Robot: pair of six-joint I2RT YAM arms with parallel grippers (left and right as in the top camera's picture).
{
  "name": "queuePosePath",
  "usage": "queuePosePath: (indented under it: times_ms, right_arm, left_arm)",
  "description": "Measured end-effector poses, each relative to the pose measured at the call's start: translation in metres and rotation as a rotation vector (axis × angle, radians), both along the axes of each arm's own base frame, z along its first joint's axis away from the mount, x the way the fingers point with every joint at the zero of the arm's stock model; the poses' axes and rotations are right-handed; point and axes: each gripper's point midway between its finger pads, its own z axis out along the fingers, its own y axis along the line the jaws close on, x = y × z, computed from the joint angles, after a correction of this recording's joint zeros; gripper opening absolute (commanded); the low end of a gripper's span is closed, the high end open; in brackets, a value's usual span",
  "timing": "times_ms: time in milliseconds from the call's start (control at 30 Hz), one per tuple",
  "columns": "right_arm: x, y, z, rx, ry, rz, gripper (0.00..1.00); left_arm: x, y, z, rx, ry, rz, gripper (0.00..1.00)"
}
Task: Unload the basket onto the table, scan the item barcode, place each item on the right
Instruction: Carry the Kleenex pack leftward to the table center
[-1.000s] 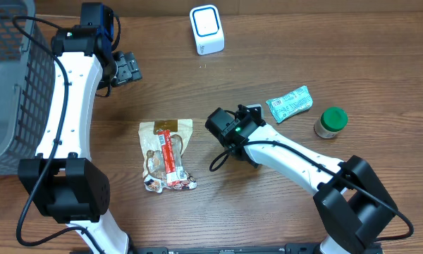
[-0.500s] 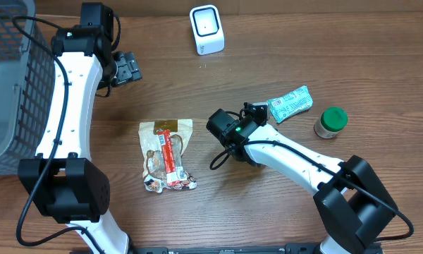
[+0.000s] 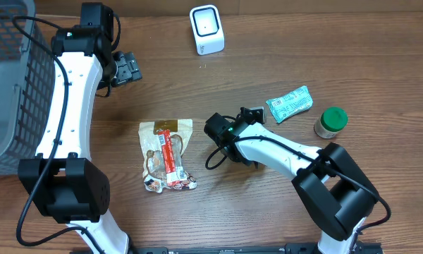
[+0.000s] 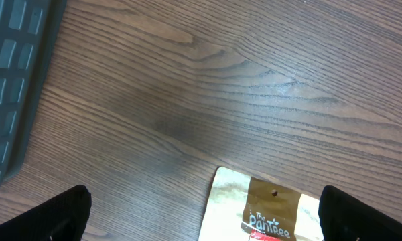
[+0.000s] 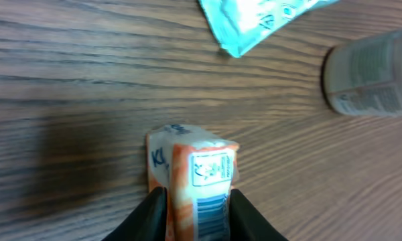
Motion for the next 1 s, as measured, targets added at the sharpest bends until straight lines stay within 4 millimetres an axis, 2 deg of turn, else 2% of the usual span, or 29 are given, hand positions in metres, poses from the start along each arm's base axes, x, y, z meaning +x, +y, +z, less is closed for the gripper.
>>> queuePosePath:
  times_ms: [267, 467, 633, 800, 900, 1000]
  right_arm:
    - [0.006, 0.023, -0.01, 0.11, 0.017, 0.039, 0.4]
    - [0.008, 0.035, -0.006, 0.16, 0.036, 0.051, 0.43]
    - [0.017, 0.061, 0.002, 0.27, 0.041, 0.068, 0.43]
    - [0.016, 0.094, -0.002, 0.405, 0.118, 0.186, 0.43]
    - [0.013, 0.101, 0.0, 0.442, 0.164, 0.222, 0.43]
    - [0.02, 0.103, 0.008, 0.478, 0.168, 0.231, 0.43]
  left_arm:
    - [0.0, 0.0, 0.0, 0.0, 0.0, 0.0, 1.0]
    - [0.0, 0.0, 0.0, 0.0, 0.0, 0.0, 1.0]
    - [0.0, 0.0, 0.0, 0.0, 0.001, 0.0, 1.0]
    - [0.0, 0.0, 0.0, 0.0, 0.001, 0.0, 1.0]
    - [0.0, 0.0, 0.0, 0.0, 0.0, 0.0, 1.0]
    - [0.0, 0.0, 0.0, 0.0, 0.001, 0.0, 0.99]
